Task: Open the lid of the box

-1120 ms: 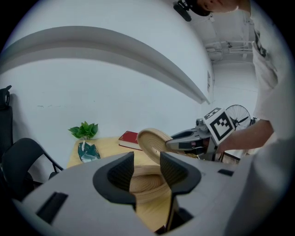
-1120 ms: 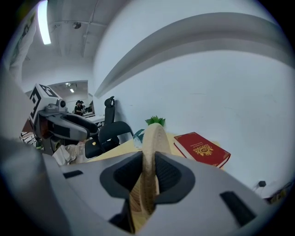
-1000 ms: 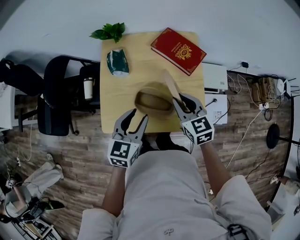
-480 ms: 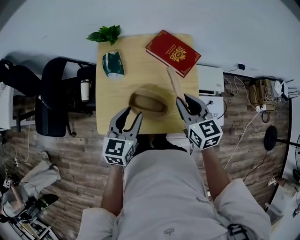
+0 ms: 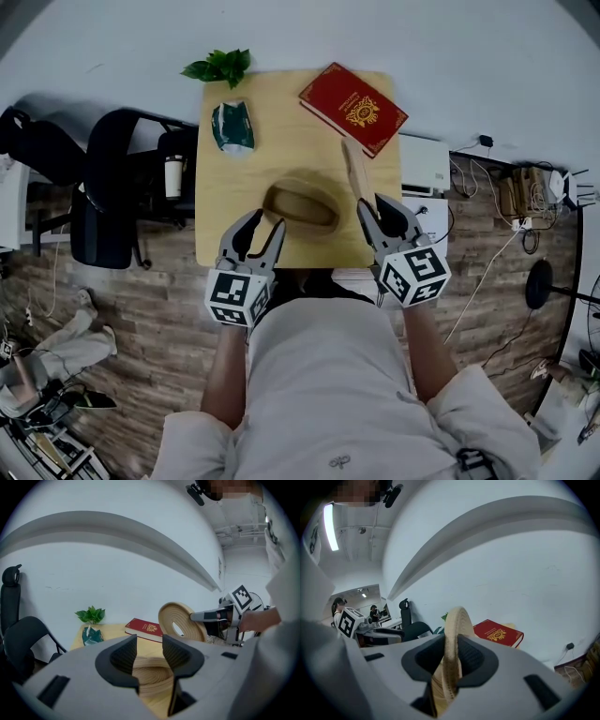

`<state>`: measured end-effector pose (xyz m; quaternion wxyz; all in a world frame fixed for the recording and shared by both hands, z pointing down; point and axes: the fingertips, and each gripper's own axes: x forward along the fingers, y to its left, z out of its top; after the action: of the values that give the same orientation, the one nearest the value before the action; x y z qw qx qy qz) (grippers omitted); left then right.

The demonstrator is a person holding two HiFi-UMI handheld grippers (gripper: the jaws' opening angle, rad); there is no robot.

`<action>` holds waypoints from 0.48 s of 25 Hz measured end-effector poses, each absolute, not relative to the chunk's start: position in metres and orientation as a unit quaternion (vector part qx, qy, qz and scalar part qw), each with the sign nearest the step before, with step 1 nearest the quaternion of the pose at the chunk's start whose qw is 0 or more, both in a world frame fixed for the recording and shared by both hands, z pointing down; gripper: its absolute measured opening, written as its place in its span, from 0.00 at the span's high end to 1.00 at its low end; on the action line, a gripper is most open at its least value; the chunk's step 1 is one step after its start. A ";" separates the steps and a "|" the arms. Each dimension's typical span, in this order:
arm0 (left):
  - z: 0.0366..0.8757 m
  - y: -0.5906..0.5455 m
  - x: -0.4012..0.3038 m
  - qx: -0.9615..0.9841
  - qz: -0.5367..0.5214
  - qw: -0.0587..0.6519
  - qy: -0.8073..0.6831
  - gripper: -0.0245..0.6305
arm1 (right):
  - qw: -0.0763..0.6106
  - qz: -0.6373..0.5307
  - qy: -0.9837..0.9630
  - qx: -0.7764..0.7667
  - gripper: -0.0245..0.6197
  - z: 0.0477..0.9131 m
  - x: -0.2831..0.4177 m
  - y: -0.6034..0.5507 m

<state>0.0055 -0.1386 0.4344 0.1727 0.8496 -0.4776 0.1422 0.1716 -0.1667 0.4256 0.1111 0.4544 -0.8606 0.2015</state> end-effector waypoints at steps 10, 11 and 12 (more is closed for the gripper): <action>0.427 -0.140 -0.002 0.846 0.135 0.165 -0.489 0.72 | 0.106 0.206 -0.867 0.440 0.83 0.423 0.161 -0.165; 0.426 -0.140 -0.003 0.845 0.134 0.165 -0.490 0.73 | 0.106 0.207 -0.868 0.439 0.83 0.423 0.160 -0.165; 0.426 -0.140 -0.003 0.844 0.134 0.165 -0.491 0.73 | 0.105 0.207 -0.868 0.439 0.83 0.423 0.160 -0.165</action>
<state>-0.0033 -0.1398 0.4263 0.1655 0.8444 -0.4915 0.1343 0.1604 -0.1650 0.4228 0.1054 0.4389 -0.8679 0.2072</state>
